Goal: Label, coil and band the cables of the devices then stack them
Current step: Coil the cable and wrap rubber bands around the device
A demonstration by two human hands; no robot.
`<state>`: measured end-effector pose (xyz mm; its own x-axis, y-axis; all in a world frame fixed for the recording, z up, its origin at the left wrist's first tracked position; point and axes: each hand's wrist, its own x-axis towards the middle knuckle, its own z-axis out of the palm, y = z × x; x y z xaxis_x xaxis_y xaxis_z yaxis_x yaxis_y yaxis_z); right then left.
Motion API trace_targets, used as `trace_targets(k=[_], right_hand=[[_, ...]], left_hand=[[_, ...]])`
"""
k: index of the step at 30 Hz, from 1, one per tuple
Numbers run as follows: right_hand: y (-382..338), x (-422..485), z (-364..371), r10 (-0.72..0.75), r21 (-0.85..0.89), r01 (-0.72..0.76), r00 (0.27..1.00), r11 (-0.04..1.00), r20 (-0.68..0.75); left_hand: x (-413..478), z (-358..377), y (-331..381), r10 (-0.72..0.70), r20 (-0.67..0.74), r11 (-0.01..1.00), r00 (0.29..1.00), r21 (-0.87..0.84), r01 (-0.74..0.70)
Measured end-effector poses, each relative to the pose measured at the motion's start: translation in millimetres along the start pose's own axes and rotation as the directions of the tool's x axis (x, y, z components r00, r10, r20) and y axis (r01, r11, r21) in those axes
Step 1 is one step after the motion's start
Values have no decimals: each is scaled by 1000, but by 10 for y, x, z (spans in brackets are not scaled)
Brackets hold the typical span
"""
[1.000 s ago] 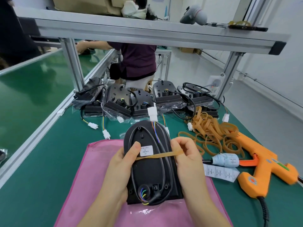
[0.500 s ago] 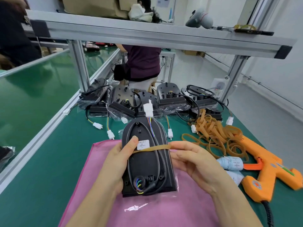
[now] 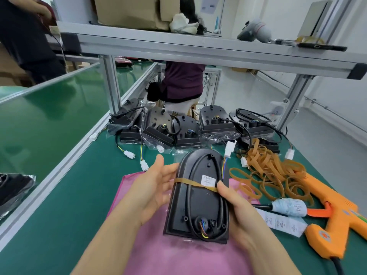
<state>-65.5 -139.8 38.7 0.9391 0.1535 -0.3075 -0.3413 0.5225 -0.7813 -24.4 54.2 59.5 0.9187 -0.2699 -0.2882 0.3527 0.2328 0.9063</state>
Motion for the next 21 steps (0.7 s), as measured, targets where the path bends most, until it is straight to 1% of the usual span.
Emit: trace_targets(k=[3, 5, 7, 11, 17, 21], right_hand=[[46, 8, -11, 22, 67, -19, 999, 998, -35], [60, 7, -12, 48, 146, -44, 998, 988, -27], [62, -7, -1, 76, 199, -77, 997, 977, 12], [64, -27, 5, 91, 237, -106, 993, 966, 71], [77, -70, 86, 106, 260, -142, 983, 955, 149], [139, -73, 111, 129, 302, -169, 981, 938, 148]], left_hand=[[-9, -3, -37, 2, 22, 1000, 1000, -10, -2], [-54, 16, -118, 50, 59, 998, 997, 32, -52], [-99, 44, -163, 107, 60, 992, 992, 60, -110], [-144, 71, -172, 141, 38, 988, 989, 50, -143], [-170, 61, -168, 155, 88, 985, 984, 57, -160], [-141, 62, -172, 143, 43, 988, 989, 60, -145]])
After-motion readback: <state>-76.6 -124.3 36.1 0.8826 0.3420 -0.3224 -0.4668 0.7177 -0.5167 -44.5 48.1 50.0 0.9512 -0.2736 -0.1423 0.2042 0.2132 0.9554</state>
